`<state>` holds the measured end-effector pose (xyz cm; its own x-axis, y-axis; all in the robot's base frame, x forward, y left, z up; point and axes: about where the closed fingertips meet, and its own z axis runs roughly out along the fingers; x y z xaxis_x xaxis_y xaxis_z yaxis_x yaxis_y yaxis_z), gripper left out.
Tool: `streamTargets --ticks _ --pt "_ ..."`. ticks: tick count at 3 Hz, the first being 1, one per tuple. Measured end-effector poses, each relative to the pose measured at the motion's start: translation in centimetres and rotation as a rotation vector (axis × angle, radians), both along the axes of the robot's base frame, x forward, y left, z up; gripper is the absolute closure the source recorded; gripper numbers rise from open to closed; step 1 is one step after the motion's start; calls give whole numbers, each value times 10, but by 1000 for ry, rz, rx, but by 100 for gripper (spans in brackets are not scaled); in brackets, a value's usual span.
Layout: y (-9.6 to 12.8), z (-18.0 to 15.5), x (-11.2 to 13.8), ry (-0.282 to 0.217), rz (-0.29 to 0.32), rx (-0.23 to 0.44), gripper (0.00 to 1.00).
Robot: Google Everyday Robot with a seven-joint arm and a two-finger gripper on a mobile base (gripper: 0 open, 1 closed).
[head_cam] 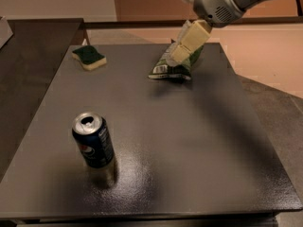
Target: Pick sponge
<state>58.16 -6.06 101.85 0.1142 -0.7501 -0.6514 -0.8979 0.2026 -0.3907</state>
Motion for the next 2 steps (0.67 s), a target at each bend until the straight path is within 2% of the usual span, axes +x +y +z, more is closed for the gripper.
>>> streamTargets --ticks 1,2 --pt "26 -1 23 -5 49 11 0" --pt "57 -12 43 16 82 26 0"
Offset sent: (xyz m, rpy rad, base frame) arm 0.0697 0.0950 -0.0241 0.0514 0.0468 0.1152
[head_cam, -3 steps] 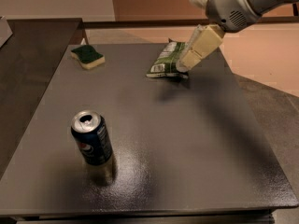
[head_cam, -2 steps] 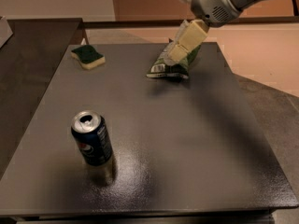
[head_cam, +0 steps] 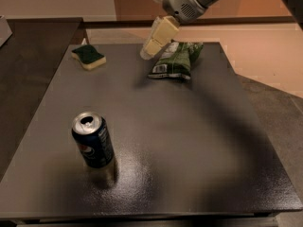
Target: Pick sponge
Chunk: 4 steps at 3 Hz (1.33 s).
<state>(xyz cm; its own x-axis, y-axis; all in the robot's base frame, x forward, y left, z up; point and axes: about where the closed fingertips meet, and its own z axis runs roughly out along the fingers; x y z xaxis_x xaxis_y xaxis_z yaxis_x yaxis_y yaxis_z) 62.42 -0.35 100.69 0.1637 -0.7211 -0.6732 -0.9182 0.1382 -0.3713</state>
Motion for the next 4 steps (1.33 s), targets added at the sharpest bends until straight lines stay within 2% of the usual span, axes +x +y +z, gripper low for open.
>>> streamTargets --ticks 1,2,3,4 --pt "28 -19 18 45 4 8 0" --pt "50 -36 31 105 -22 29 0" --pt "72 -51 44 192 -78 83 0" --pt "91 -65 58 280 -174 136 0"
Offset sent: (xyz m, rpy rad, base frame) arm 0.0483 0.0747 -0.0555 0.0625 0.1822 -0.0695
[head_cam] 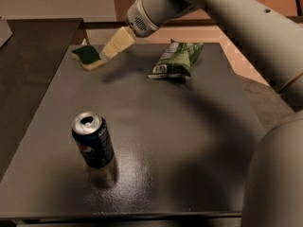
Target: Pick sponge
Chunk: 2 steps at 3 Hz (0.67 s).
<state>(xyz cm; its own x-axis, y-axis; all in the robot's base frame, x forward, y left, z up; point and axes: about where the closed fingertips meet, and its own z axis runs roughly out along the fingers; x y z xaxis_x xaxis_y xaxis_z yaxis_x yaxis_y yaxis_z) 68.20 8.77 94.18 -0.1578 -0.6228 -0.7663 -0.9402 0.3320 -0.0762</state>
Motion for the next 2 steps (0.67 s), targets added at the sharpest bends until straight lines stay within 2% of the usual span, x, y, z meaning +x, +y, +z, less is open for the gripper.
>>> streamTargets --ticks 1,2 --pt "15 -12 16 51 -117 1 0" --pt "29 -28 36 77 -198 -29 0"
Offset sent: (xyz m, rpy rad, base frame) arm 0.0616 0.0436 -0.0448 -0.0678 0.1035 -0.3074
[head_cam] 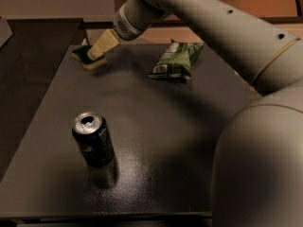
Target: Pick sponge
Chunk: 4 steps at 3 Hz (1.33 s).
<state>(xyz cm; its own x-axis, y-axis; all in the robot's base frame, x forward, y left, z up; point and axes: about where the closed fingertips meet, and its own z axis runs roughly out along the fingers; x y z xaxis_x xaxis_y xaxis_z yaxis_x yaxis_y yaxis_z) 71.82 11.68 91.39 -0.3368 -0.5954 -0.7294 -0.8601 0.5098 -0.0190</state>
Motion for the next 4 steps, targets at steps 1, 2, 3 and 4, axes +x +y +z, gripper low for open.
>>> streamTargets --ticks 1,2,3,4 --pt "16 -19 13 23 -32 -54 0" --pt "31 -34 18 28 -16 -123 0" --pt "45 -42 20 31 6 -171 0" --pt "52 -49 21 30 19 -209 0"
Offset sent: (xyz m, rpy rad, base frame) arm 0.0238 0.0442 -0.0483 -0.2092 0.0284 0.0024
